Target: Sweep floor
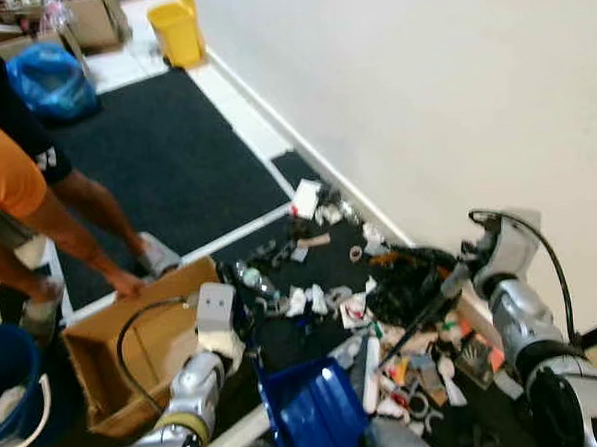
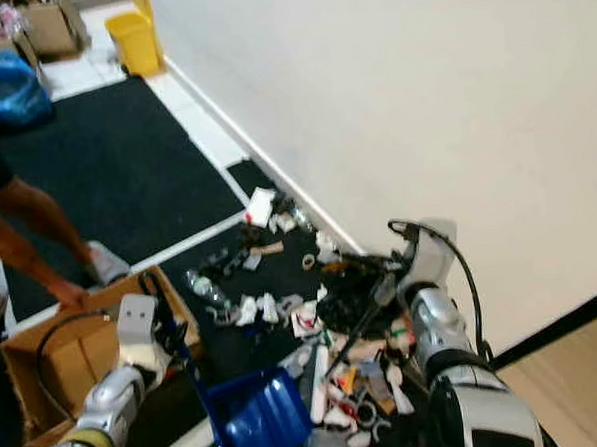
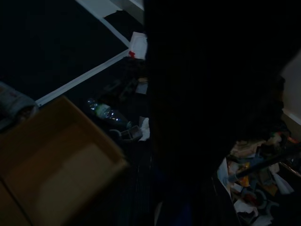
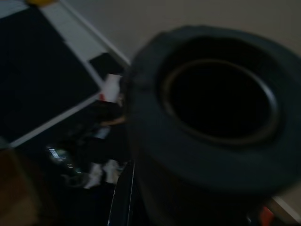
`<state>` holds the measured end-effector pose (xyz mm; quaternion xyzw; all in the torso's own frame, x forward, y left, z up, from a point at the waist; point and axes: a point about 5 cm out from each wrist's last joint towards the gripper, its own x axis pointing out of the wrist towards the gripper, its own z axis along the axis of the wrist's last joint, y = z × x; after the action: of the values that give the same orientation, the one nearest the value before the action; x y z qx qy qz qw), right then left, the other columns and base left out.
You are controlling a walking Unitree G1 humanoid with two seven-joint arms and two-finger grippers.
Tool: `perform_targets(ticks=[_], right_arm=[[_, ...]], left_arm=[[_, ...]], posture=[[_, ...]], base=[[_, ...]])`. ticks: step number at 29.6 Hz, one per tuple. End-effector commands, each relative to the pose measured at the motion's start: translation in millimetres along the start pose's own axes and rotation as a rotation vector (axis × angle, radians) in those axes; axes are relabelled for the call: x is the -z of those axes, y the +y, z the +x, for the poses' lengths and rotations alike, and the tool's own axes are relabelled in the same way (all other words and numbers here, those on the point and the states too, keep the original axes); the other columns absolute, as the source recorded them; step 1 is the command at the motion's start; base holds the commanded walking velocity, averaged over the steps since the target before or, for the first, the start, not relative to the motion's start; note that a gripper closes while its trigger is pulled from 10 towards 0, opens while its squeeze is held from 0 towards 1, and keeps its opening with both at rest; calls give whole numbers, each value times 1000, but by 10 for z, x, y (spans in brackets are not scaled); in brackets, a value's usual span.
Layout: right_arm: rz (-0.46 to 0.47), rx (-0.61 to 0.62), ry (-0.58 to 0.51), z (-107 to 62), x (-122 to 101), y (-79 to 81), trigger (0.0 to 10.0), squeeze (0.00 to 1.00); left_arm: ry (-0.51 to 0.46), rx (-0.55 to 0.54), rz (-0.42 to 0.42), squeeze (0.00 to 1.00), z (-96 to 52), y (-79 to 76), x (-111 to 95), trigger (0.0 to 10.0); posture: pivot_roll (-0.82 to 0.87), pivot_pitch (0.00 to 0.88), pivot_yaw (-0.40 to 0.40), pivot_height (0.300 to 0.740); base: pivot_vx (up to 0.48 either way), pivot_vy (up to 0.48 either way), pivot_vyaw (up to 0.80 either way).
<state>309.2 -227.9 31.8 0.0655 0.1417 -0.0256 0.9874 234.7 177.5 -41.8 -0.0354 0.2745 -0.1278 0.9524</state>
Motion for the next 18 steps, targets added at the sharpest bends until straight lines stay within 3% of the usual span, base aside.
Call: perform_targets(ticks=[1, 4, 5, 7, 10, 17, 18], right_arm=[[24, -57, -26, 0, -11, 61, 10000, 0], [120, -255, -141, 20, -161, 229, 10000, 0], [120, -255, -141, 20, -161, 229, 10000, 0], [198, -314, -282, 45, -420, 241, 10000, 0], [212, -310, -323, 54, -514, 212, 10000, 0], [50, -155, -275, 92, -639, -32, 10000, 0], [31, -110, -286, 79, -711, -153, 10000, 0]], left_arm=[[77, 50, -28, 0, -33, -100, 176, 10000], [92, 56, -13, 0, -43, -97, 195, 10000], [92, 56, -13, 0, -43, -97, 195, 10000], [102, 56, -6, 0, -52, -85, 209, 10000], [106, 55, -3, 0, -59, -77, 217, 10000], [118, 66, 8, 0, -60, -77, 223, 10000], [106, 67, 4, 0, -54, -59, 193, 10000]], posture=[[151, 0, -45, 740], [151, 0, -45, 740], [151, 0, -45, 740], [145, 0, -44, 740], [145, 0, -44, 740], [131, 0, -43, 740], [128, 0, -42, 740]], base=[[0, 0, 0], [0, 0, 0], [0, 0, 0], [0, 0, 0], [0, 0, 0], [0, 0, 0], [0, 0, 0]])
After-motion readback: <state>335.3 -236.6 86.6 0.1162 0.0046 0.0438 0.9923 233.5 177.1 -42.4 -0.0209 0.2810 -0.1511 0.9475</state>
